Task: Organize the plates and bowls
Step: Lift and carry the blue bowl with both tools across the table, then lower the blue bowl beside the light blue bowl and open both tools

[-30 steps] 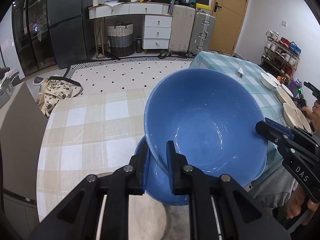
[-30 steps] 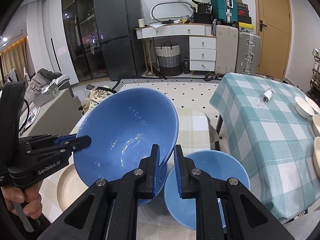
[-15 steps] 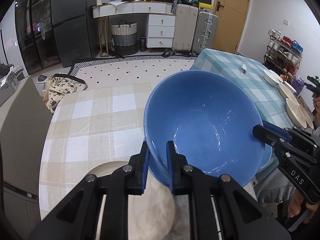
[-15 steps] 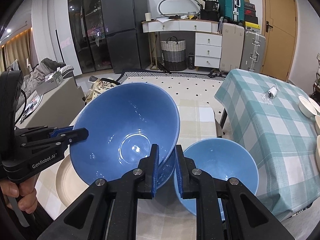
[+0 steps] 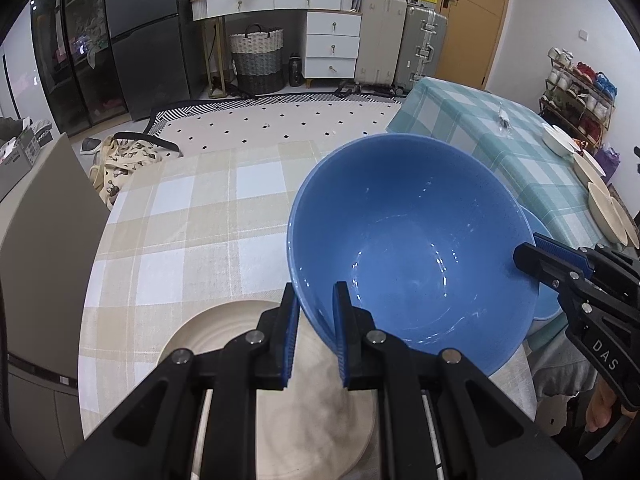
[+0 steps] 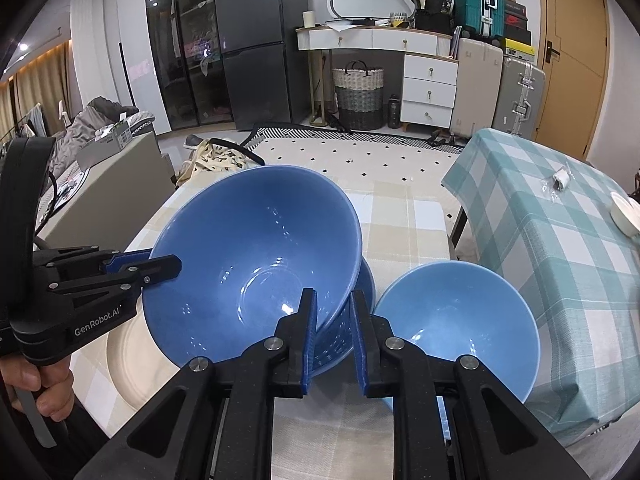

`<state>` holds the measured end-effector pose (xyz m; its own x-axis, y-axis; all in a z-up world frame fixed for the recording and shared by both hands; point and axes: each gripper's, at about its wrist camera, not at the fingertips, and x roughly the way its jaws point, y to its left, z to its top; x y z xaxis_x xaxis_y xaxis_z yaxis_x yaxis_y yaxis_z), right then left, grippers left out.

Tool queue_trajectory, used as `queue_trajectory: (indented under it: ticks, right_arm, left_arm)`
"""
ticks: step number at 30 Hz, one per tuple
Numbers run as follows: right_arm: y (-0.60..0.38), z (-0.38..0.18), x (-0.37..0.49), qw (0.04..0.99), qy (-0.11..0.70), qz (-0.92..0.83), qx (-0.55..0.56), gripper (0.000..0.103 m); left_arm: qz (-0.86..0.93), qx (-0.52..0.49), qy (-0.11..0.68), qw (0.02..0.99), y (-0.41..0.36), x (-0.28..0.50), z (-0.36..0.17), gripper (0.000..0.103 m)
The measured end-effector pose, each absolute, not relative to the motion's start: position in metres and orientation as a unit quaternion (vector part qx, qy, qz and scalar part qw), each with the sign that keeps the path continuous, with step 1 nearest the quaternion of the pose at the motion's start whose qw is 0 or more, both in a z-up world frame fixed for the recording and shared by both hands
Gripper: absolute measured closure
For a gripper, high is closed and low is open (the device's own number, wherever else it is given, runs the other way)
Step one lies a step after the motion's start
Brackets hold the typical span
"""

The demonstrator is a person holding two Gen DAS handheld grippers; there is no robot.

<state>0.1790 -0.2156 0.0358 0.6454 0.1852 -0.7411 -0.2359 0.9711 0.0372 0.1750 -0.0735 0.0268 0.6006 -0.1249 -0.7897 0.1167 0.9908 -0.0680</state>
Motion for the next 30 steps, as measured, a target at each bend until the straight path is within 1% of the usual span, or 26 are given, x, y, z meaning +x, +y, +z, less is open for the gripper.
queue_trajectory:
  ticks: [18,30]
  right_arm:
    - [-0.221,0.010,0.197,0.895,0.431,0.111,-0.038,0.086]
    - [-0.217,-0.003,0.202,0.890,0.442,0.095,-0.065,0.085]
  left_arm:
    - [-0.059,0.017,0.460,0.886,-0.082,0.186,0.008,0.090]
    - [-0.052,0.045,0.478,0.876,-0.091,0.197,-0.009,0.088]
